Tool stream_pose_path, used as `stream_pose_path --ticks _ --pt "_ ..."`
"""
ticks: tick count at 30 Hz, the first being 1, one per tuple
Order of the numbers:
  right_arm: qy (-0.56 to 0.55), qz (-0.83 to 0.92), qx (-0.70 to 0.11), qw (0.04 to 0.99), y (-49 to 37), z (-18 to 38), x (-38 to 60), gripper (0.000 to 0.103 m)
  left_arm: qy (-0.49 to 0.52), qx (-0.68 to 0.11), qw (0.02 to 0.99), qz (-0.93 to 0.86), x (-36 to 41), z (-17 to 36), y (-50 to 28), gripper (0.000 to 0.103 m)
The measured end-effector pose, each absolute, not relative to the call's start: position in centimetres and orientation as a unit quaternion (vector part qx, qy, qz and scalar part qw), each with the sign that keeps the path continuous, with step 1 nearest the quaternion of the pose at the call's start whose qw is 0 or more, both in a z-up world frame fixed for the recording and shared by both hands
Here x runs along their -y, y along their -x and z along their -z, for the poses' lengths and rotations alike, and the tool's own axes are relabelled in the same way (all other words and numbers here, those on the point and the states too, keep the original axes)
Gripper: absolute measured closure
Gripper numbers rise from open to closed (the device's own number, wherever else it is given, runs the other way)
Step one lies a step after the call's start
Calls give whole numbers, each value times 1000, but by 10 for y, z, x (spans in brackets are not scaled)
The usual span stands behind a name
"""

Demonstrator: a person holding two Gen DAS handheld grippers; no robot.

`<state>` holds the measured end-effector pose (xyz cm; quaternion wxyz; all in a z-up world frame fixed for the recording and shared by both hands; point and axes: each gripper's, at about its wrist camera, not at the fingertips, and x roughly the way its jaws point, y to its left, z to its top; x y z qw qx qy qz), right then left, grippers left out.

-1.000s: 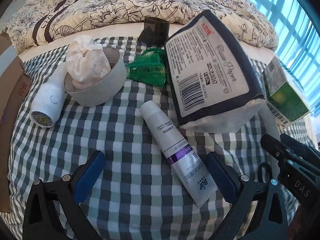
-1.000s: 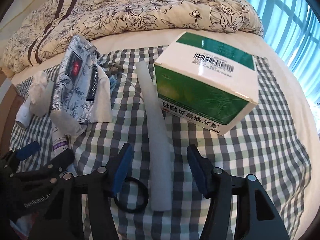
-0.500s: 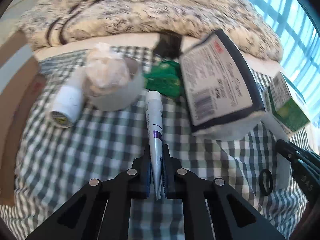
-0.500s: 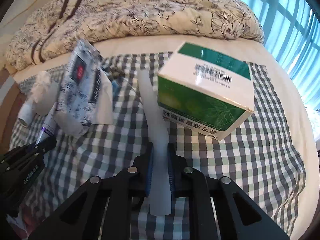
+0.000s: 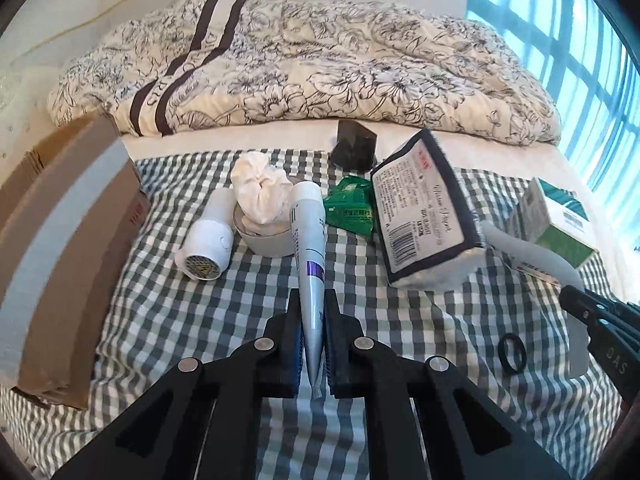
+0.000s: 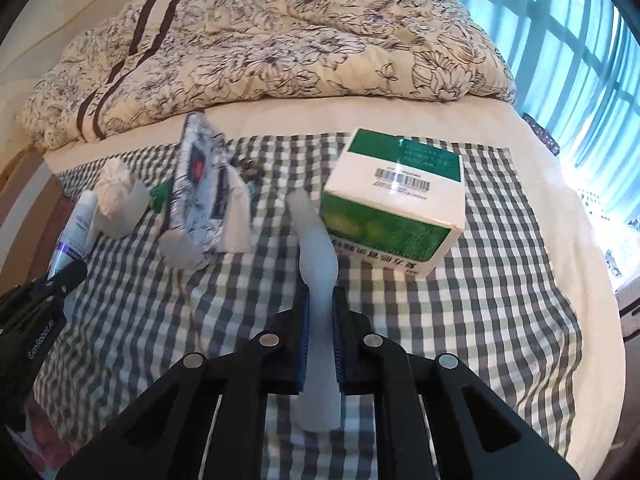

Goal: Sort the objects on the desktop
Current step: 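Grasp the white cream tube with the left tool while the right tool grasps the white hose, then carry the cream tube and white hose over the cardboard box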

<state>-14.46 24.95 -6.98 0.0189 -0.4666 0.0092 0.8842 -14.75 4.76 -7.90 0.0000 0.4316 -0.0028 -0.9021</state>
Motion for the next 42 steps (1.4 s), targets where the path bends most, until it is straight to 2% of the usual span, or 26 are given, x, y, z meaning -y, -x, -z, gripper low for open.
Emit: stream_pose_path --ticks 22,42 --pt "409 -912 6 -27 86 -2 -200 93 -407 -21 -3 913 -16 25 98 94" --pt "355 -928 44 -102 54 -65 -107 93 -384 -57 28 921 60 -25 65 94"
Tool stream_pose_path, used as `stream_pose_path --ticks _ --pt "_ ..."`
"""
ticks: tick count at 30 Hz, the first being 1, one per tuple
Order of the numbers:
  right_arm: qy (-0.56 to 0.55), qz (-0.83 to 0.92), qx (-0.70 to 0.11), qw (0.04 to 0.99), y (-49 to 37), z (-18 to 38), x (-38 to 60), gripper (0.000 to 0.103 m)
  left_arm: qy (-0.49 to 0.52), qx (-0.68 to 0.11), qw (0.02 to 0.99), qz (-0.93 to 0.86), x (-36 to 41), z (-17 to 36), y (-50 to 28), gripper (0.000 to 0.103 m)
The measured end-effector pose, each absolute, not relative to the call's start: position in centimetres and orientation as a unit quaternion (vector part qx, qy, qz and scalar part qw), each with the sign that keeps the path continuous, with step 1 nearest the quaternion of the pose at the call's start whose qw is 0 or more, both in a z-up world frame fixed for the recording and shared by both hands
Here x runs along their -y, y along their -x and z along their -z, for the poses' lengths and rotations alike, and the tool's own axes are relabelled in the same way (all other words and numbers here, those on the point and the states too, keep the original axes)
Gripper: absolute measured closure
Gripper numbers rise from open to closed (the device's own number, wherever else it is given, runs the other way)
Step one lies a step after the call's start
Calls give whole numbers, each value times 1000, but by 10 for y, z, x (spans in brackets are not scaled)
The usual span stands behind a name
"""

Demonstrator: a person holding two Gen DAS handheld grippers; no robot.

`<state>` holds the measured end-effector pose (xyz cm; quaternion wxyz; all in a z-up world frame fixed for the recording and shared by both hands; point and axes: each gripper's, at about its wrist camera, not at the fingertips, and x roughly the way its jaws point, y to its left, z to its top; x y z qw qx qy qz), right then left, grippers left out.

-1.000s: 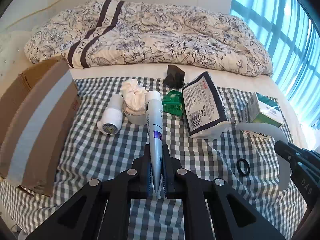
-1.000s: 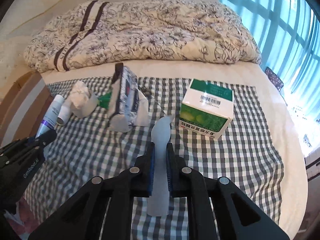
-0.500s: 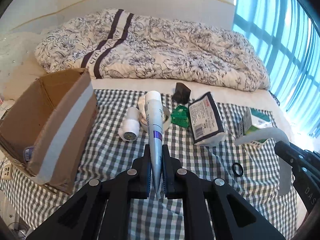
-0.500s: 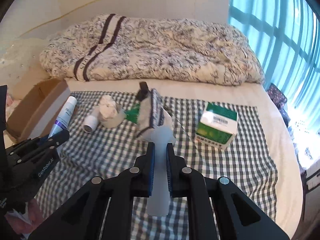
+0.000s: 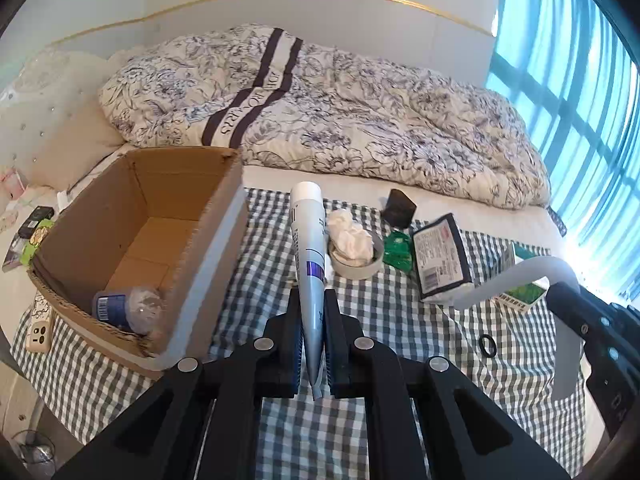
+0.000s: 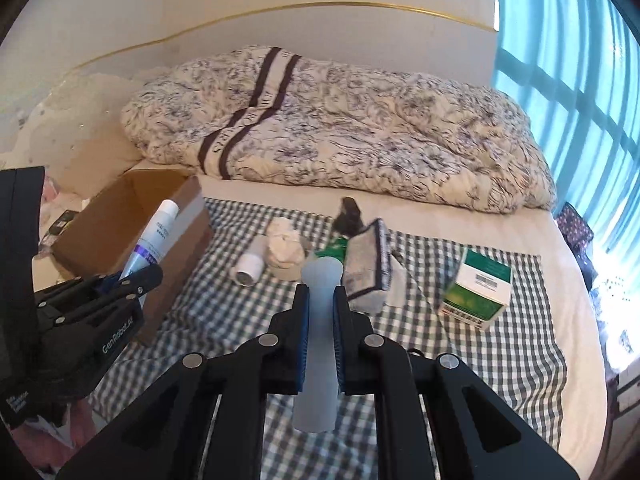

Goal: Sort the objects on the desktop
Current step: 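Carry the cream tube and white hose over the cardboard box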

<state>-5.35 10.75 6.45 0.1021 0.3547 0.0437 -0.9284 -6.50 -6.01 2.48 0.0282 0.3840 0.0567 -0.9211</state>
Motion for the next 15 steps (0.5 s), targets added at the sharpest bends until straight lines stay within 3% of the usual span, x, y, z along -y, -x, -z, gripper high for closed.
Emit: stream_pose_path --ticks 15 --pt "-331 922 -76 188 48 -91 -16 92 -357 -85 78 927 140 -55 53 94"
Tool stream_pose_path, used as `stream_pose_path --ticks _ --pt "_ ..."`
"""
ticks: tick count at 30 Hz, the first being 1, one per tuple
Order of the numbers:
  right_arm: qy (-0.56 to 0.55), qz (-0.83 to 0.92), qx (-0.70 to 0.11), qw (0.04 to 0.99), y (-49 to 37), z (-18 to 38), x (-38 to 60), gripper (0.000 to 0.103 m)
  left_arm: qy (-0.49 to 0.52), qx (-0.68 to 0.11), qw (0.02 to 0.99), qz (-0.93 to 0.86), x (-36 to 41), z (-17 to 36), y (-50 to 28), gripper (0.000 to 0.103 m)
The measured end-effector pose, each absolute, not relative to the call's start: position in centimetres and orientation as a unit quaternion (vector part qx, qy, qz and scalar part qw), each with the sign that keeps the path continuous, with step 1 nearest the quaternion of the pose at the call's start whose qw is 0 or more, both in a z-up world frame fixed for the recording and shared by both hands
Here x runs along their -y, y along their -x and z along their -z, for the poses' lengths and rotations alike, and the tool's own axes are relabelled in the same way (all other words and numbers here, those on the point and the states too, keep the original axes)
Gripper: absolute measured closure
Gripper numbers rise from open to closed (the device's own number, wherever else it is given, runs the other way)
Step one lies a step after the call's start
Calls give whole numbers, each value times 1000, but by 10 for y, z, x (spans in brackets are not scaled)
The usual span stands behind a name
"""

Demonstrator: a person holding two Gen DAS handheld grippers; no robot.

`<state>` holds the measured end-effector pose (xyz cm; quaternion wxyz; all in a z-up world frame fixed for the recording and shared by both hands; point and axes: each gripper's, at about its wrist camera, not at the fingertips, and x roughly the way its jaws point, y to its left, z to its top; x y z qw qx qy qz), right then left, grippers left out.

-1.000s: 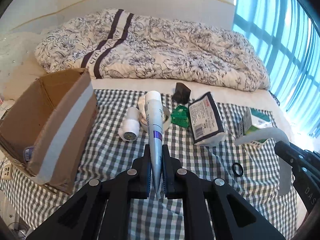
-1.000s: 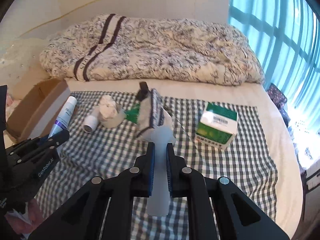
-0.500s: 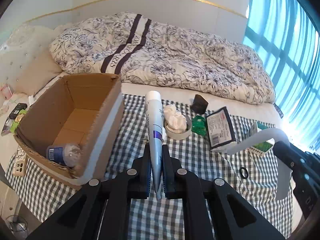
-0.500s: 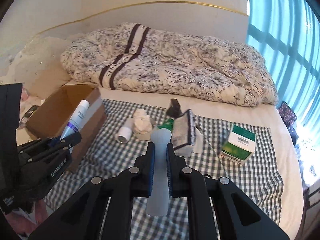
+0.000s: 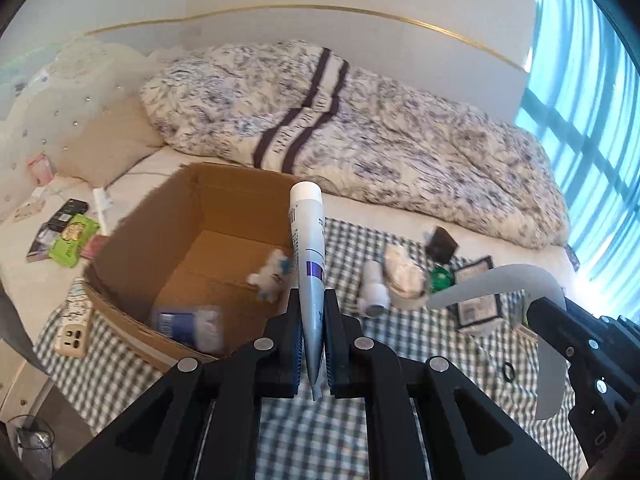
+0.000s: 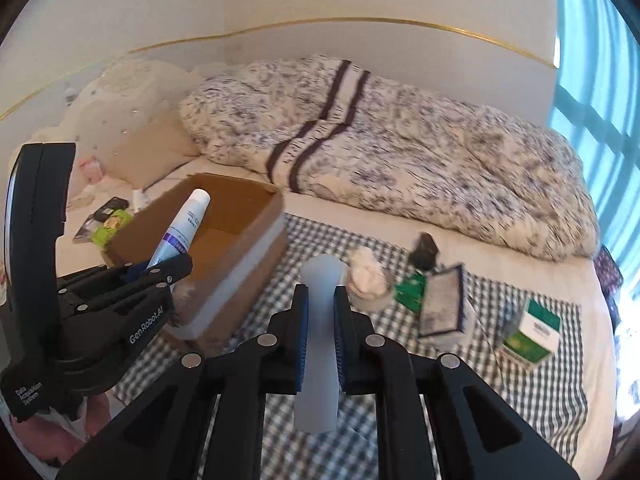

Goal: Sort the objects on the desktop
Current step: 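Carry the cream tube and white hose over the cardboard box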

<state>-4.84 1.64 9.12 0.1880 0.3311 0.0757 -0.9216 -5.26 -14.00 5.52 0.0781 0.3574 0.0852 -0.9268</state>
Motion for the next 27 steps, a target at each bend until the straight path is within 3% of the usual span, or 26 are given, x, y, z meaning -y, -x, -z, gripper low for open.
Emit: stream_pose_path --ticks 18,27 --pt "-311 905 -113 266 63 -95 91 90 -350 -95 145 920 244 -65 67 94" --pt "-311 901 -125 277 90 -84 130 88 -367 -101 155 912 278 -44 90 94"
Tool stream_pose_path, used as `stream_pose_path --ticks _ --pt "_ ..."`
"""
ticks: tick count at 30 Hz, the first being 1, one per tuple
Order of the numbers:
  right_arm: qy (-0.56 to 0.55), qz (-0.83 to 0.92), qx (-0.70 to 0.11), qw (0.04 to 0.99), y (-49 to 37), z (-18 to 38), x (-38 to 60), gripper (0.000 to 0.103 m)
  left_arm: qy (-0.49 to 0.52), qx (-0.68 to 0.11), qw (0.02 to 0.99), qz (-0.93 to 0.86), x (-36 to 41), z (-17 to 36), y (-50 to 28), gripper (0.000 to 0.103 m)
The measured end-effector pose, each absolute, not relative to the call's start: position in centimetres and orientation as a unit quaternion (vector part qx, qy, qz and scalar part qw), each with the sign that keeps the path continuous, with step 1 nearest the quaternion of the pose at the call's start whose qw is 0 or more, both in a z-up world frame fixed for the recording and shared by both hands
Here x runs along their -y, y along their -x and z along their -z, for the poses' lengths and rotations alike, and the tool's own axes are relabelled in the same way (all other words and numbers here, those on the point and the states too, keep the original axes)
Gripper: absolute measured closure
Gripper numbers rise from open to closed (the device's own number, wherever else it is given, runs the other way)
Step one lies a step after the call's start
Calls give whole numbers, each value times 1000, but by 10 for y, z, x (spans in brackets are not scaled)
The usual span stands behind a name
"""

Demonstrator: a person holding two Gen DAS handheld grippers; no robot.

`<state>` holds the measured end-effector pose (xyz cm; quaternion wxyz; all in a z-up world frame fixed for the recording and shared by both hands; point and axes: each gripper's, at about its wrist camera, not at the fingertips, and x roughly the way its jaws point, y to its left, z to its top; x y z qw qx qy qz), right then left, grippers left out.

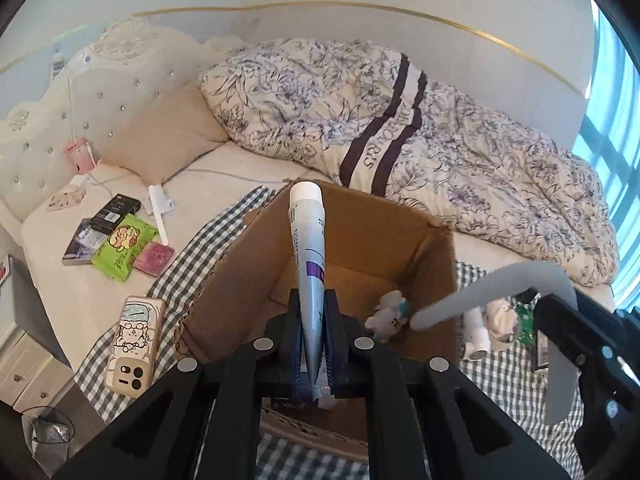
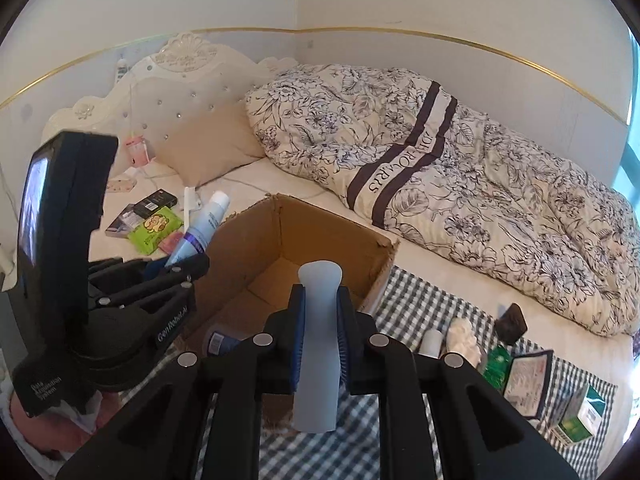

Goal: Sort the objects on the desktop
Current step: 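Carry the cream tube and white hose over the cardboard box, then open both tools to drop the tube and hose into the box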

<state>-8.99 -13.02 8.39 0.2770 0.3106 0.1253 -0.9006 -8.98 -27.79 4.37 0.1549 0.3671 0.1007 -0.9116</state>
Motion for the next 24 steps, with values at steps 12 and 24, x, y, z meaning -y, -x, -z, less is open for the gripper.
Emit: stream_pose_path --ticks 12,24 --pt "-364 878 -135 278 127 -31 164 88 -404 -117 155 894 300 3 116 94" --pt "-384 873 -131 272 145 -13 166 83 -415 -119 160 888 302 16 127 92"
